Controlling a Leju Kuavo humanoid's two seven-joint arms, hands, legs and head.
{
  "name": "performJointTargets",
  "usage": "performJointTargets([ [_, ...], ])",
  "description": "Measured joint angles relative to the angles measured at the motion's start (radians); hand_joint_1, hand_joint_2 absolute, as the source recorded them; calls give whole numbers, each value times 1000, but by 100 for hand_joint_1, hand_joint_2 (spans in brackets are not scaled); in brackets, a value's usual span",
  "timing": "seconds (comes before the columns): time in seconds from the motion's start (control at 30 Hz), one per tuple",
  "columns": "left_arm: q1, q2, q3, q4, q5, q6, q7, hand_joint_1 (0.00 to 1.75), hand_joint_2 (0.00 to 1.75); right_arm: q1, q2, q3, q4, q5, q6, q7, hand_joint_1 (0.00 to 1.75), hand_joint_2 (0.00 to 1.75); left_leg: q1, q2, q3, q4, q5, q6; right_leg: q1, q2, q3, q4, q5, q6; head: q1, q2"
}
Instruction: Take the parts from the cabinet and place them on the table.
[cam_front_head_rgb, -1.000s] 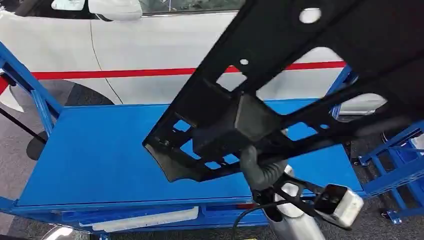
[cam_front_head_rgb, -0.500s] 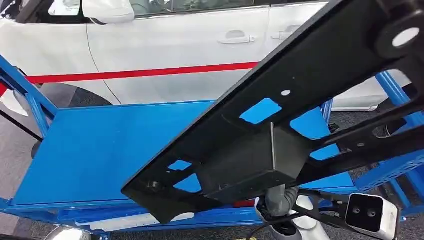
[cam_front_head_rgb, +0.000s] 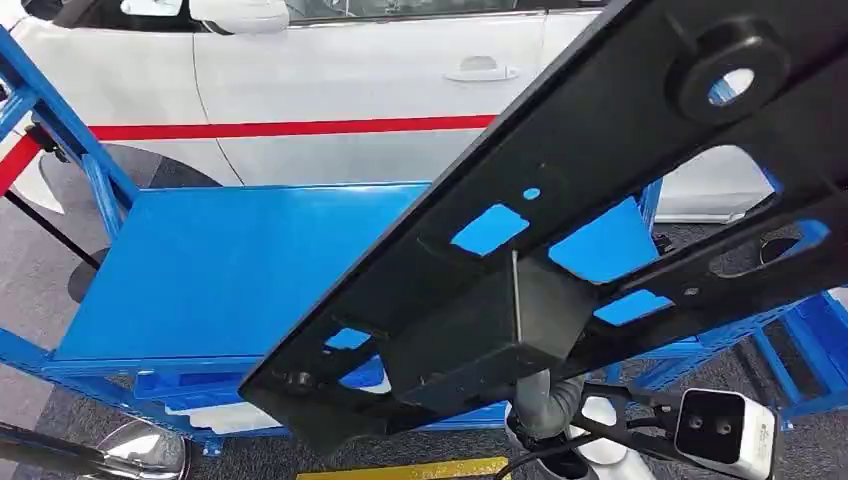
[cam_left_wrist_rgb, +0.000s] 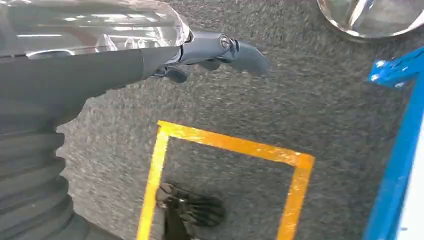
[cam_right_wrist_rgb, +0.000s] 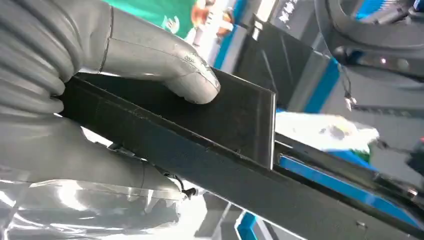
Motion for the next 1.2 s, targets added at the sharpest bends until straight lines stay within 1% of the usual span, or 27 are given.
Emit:
performJointTargets([
  [0.03,1,0,-1,0,-1,-2,0,0,175,1,-4,2,1,2,-2,0,171,175,0,0,-15,1,11,-1,-2,0,-18,77,-61,3,0,0],
  [0.07,2,-2,-4,0,-6,-6,1,0,175,0,-10,5,3,2,-5,0,171,175,0,2,-30,2,21,-1,-4,0,-33,153,-102,7,0,0],
  [0.1,2,-2,-7,0,-10,-7,2,0,175,0,-14,10,4,3,-5,0,171,175,0,3,-45,5,31,-3,-5,0,-37,204,-112,10,0,0],
  [0.13,2,-3,-9,0,-11,-7,3,0,175,0,-17,13,5,6,-7,0,171,175,1,3,-61,10,38,-5,-8,-1,-23,213,-95,13,0,0],
  [0.17,2,-5,-12,0,-15,-7,6,0,175,0,-20,18,7,16,-13,0,171,175,3,3,-76,17,44,-8,-11,-1,14,180,-64,16,0,0],
  [0.23,4,-6,-22,0,-24,-6,10,0,175,-1,-24,24,7,26,-19,0,171,175,7,3,-103,35,53,-18,-17,-2,138,15,-15,19,0,0],
  [0.27,4,-7,-24,0,-28,-5,13,0,175,-4,-26,25,7,28,-19,-1,171,175,6,2,-116,46,55,-22,-17,-1,184,-65,-49,18,0,0],
  [0.3,3,-9,-24,0,-32,-5,19,0,175,-2,-27,25,6,29,-18,-1,171,175,5,2,-123,53,60,-29,-4,3,196,-84,-50,5,-1,0],
  [0.37,4,-10,-26,0,-37,0,33,0,175,-1,-31,25,6,29,-14,-3,171,175,5,1,-124,50,73,-44,-4,4,185,-80,-43,-7,-1,0],
  [0.4,6,-9,-29,0,-43,2,41,0,175,0,-34,25,6,28,-13,-4,171,175,7,1,-125,44,82,-52,0,3,180,-81,-35,-18,0,0],
  [0.43,8,-8,-30,0,-45,3,45,0,175,0,-37,25,6,27,-12,-4,171,175,9,0,-131,44,83,-57,-9,-1,174,-93,-21,-30,0,0],
  [0.47,8,-9,-32,0,-47,2,47,0,175,1,-41,25,6,25,-11,-4,171,175,11,-1,-142,61,49,-60,-9,-2,166,-95,-11,-37,-1,0],
  [0.57,8,-8,-41,0,-52,5,53,0,175,2,-52,24,4,10,-4,-5,171,175,14,-1,-204,275,-109,-72,-6,-3,130,-94,18,-45,0,0],
  [0.6,9,-9,-44,1,-52,5,56,0,175,3,-56,23,4,6,3,-5,171,175,14,-1,-214,332,-127,-73,-5,-4,118,-94,26,-45,0,0],
  [0.63,9,-10,-45,1,-52,7,59,0,175,3,-61,21,5,-1,8,-5,171,175,14,-1,-205,349,-119,-74,-4,-4,106,-93,35,-44,-1,0],
  [0.67,9,-11,-46,1,-52,7,59,0,175,3,-66,19,5,-6,11,-5,171,175,14,-1,-174,320,-92,-71,-4,-4,97,-92,43,-42,-1,0],
  [0.73,8,-11,-48,1,-52,8,58,0,175,3,-74,14,5,-13,15,-6,171,175,13,-1,-55,148,-28,-61,-3,-2,81,-92,58,-37,-1,0],
  [0.77,6,-11,-48,0,-52,9,58,0,175,3,-78,13,5,-17,17,-6,171,175,12,-2,4,53,-31,-53,-3,-2,78,-92,64,-33,-1,0],
  [0.8,4,-10,-48,0,-52,10,57,0,175,1,-81,9,5,-18,19,-7,171,175,4,-4,33,6,-48,-49,0,-3,72,-92,71,-25,0,0],
  [0.87,6,-11,-48,1,-52,10,57,0,175,1,-86,7,5,-19,21,-7,171,175,-2,-6,22,11,-34,-40,-6,-4,74,-101,88,-12,0,0],
  [0.93,6,-10,-48,1,-52,11,57,0,175,1,-89,5,5,-19,21,-8,171,175,1,-4,9,-8,-12,-23,-3,-2,72,-110,103,3,0,0],
  [0.97,3,-12,-48,1,-52,11,57,0,175,1,-93,2,5,-20,21,-9,171,175,5,2,11,-10,1,-12,-6,-1,65,-96,71,6,0,0],
  [1.0,2,-12,-48,1,-52,10,57,0,175,-1,-95,0,5,-20,21,-9,171,175,5,2,-2,-10,10,-1,-6,0,49,-48,16,5,0,0],
  [1.07,3,-13,-48,1,-52,10,57,0,175,3,-100,-2,5,-20,21,-8,171,175,1,3,-31,-5,30,3,-7,0,0,111,-92,10,0,0],
  [1.1,4,-14,-48,1,-52,10,57,0,175,3,-103,-3,5,-20,21,-8,171,175,0,4,-47,-1,39,3,-7,0,-17,182,-119,13,0,0],
  [1.13,4,-14,-48,1,-52,10,57,0,175,3,-105,-5,5,-20,21,-8,171,175,-1,4,-64,5,46,2,-7,-1,-14,211,-116,15,0,0],
  [1.2,4,-15,-48,1,-52,10,57,0,175,3,-107,-6,5,-20,21,-8,171,175,-1,4,-96,20,59,0,-7,-1,57,138,-58,13,0,0],
])
